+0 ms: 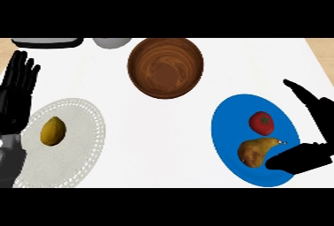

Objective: Pick the tomato from the plate and place it in the bowl

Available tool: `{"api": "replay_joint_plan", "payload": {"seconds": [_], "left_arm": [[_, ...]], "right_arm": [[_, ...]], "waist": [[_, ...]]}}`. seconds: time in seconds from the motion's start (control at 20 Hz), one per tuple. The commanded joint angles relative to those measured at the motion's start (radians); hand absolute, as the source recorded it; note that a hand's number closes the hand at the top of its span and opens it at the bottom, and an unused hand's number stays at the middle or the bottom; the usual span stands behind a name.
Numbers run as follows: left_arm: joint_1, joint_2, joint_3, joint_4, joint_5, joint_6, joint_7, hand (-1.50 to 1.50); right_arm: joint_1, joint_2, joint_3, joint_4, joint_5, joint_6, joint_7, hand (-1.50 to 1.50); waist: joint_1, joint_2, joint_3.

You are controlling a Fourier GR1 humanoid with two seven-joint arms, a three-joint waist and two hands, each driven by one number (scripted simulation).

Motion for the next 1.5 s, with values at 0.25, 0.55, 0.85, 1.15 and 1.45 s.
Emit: {"api": "replay_joint_plan", "payload": {"seconds": [0.25, 0.55, 0.85, 1.15, 1.45], "left_arm": [[-0.018, -0.002, 0.037, 0.021, -0.028, -0.025, -0.003, 0.00], [0.014, -0.049, 0.024, -0.078, -0.048, -0.010, 0.080, 0.00], [-0.017, -0.094, 0.055, 0.021, -0.095, -0.044, -0.002, 0.00], [-0.003, -0.067, 0.117, 0.012, -0.074, -0.120, 0.020, 0.00], [-0.066, -0.143, 0.066, 0.063, -0.153, -0.058, 0.012, 0.00]], "right_arm": [[0.069, 0.070, -0.036, 0.105, 0.071, 0.024, 0.020, -1.50], [0.075, 0.175, -0.014, 0.148, 0.192, 0.040, -0.001, -1.50], [0.110, 0.227, -0.093, 0.240, 0.257, 0.071, -0.215, -1.50], [0.140, 0.298, -0.109, 0.287, 0.316, 0.103, -0.272, -1.50], [0.165, 0.353, -0.090, 0.344, 0.400, 0.083, -0.304, -1.50]], "waist": [[-0.001, 0.001, 0.001], [0.004, 0.000, 0.001], [0.001, 0.001, 0.001], [0.001, 0.001, 0.001], [-0.004, 0.002, 0.001]]}}
